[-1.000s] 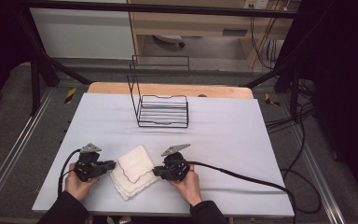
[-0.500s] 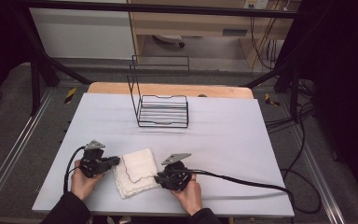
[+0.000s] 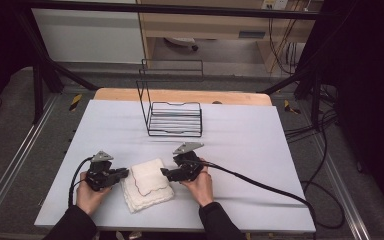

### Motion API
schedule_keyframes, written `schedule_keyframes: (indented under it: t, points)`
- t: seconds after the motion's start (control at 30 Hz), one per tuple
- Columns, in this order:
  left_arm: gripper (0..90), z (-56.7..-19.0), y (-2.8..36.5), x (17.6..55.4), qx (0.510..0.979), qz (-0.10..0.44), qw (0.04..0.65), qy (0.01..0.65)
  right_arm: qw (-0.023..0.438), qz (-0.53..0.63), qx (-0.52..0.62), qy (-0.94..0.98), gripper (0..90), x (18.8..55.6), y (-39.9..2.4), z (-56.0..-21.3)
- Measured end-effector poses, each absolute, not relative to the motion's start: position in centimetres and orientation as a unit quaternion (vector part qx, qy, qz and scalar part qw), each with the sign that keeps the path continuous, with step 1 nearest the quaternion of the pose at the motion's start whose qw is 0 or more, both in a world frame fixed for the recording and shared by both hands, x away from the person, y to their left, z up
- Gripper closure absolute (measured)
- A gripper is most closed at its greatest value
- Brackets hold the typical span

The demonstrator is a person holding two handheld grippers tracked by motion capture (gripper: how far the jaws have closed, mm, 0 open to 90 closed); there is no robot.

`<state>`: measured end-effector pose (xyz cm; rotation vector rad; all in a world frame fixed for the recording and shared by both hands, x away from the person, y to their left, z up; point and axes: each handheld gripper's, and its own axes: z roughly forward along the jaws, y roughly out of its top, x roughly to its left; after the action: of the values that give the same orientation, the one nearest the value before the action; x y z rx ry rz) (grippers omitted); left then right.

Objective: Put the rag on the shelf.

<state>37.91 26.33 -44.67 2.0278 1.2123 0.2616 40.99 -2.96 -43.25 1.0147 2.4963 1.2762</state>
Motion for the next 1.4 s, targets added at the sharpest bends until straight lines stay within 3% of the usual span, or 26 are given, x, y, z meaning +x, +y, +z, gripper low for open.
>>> schedule_keyframes:
  t: [0.2,0.37,0.87,0.97,1.4]
  points:
    - [80.1,-44.7,26.3,37.9,0.793,0.104,0.373,0.471,0.065,0.424,0.353,0.832,42.0,43.3,-1.3,-43.6]
    - [80.0,-44.7,26.2,37.9,0.795,0.106,0.372,0.468,0.049,0.419,0.359,0.832,58.0,44.3,-0.3,-44.3]
    - [79.2,-44.7,26.3,37.9,0.797,0.108,0.370,0.465,0.011,0.408,0.369,0.835,72.7,44.6,0.3,-45.3]
    - [75.8,-44.6,26.3,37.9,0.796,0.109,0.369,0.467,0.000,0.408,0.374,0.833,79.6,44.6,0.3,-45.3]
    - [65.0,-44.4,27.0,37.9,0.763,0.106,0.390,0.505,0.049,0.395,0.375,0.837,82.2,43.8,0.1,-44.7]
